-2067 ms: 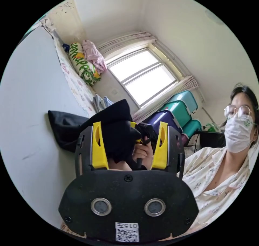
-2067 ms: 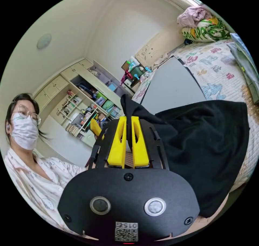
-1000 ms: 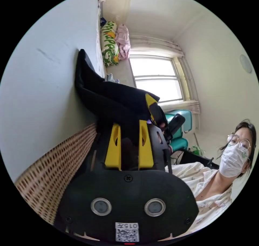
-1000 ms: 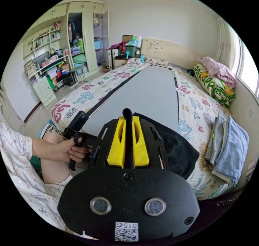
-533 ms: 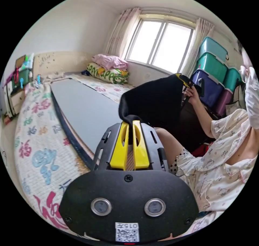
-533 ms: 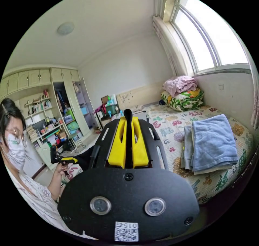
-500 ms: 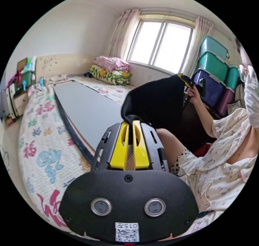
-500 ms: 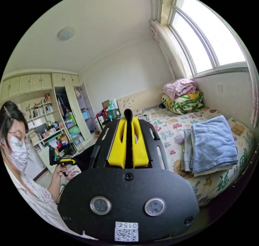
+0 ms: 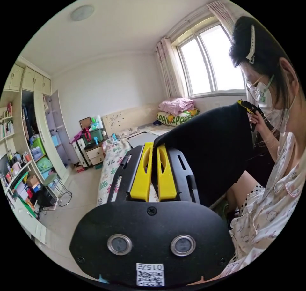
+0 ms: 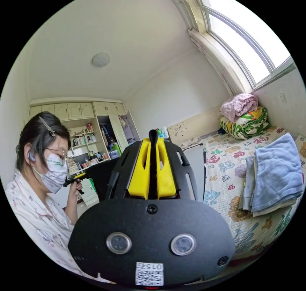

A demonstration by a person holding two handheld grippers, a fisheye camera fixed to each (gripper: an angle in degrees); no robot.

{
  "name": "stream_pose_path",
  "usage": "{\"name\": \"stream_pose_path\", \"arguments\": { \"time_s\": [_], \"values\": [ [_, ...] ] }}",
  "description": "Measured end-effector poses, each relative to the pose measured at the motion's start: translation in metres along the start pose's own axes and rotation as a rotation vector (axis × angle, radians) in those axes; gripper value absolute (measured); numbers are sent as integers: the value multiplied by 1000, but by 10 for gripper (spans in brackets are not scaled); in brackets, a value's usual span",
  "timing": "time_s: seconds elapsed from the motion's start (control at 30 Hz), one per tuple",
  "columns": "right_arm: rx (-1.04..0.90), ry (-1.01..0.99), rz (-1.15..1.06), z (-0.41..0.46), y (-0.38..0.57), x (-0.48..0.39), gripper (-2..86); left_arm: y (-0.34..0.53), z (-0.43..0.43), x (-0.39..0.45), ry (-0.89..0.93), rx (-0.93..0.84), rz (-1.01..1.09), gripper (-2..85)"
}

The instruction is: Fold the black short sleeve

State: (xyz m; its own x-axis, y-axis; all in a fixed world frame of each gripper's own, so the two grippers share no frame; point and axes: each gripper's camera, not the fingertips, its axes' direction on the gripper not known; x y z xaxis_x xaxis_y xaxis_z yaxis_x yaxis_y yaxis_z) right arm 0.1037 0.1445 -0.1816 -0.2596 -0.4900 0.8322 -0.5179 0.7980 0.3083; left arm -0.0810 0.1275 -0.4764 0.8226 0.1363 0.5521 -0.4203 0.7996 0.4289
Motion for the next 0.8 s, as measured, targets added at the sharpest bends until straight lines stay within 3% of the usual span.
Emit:
{"name": "stream_pose_path", "arguments": {
  "time_s": [0.17, 0.27, 0.4, 0.47, 0.63, 0.8],
  "values": [
    [-35, 111, -35, 54, 2, 51, 12, 2, 89, -11, 67, -95, -92, 8],
    [-107, 245, -85, 130, 16, 99, 21, 6, 188, -28, 31, -204, -137, 14],
    [-342, 412, 26, 278, 54, 226, 45, 36, 347, -73, 47, -375, -318, 41],
    [-476, 499, 117, 314, 72, 271, 50, 48, 374, -79, 19, -390, -367, 47],
    [-598, 160, 122, 257, 118, 315, 70, 89, 349, -104, 181, -450, -483, 87],
    [-742, 226, 213, 176, 165, 359, 83, 155, 306, -135, 269, -570, -642, 98]
  ]
}}
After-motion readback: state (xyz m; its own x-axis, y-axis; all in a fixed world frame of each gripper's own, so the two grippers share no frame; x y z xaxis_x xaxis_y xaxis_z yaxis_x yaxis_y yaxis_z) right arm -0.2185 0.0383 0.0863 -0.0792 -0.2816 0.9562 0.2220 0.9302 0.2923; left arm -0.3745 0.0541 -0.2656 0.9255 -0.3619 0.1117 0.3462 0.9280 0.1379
